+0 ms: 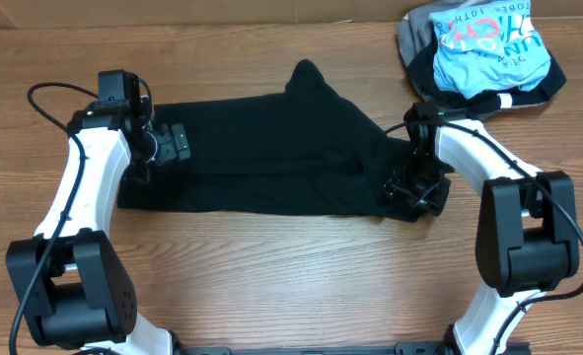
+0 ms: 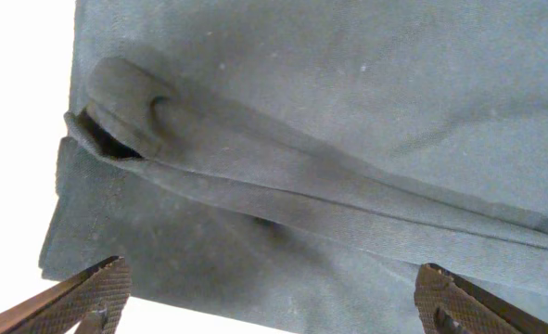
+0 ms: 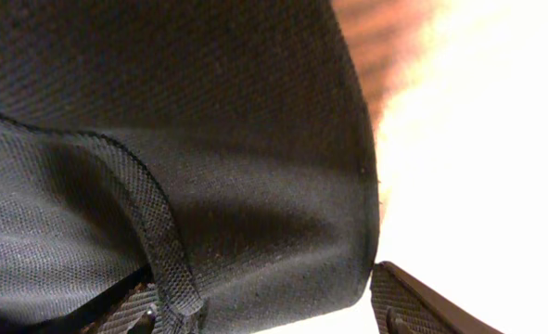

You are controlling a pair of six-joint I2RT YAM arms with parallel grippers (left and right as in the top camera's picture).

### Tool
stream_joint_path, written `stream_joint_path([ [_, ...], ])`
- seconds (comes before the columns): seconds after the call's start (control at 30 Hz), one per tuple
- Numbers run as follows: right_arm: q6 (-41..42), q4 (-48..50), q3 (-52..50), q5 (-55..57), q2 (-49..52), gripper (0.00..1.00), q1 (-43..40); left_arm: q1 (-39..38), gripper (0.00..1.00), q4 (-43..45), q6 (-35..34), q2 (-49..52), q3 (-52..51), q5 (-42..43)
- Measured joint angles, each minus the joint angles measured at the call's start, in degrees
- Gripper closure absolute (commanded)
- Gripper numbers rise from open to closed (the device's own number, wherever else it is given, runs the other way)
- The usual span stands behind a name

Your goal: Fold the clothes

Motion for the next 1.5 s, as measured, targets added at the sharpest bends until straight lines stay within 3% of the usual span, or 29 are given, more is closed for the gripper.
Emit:
stream_joint_path([
  [0.2,0.6,-3.6,-0.4,0.1,-1.4,0.28,0.0,0.3,0.00,-1.8,0.0,0.0,0.0,-0.4],
  [0.43,-0.3,-8.4,-0.6,0.6,-12.4,0.22,0.0,1.3,0.00,-1.7,0.0,0.0,0.1,-0.4],
  [0.53,-3.7,-8.9,-0.3,0.6,-16.9,0.21,0.0,1.3,0.00,-1.5,0.8,0.0,1.3,-0.3],
  [0.7,-12.6,-9.7,8.7,0.1,-19.5,0.21,0.0,1.3,0.00,-6.2,3.9,0.4,12.9,3.6],
  [0.9,-19.0,-0.7,18.9,-2.0,-19.5,0.21,0.0,1.3,0.00,-12.7,6.3,3.8,32.5,4.8],
  [1.1,-23.0,13.1,21.6,-4.5,-18.3,0.21,0.9,1.7,0.00,-14.2,7.3,16.1,48.2,4.8],
  [1.3,-26.1,20.0,21.9,-4.0,-10.3,0.22,5.0,2.8,0.00,-11.6,7.0,29.2,51.3,3.7],
  [1.5,-27.1,27.1,21.9,-2.4,-1.3,0.21,7.6,3.4,0.00,-7.1,6.8,35.0,51.3,2.7],
])
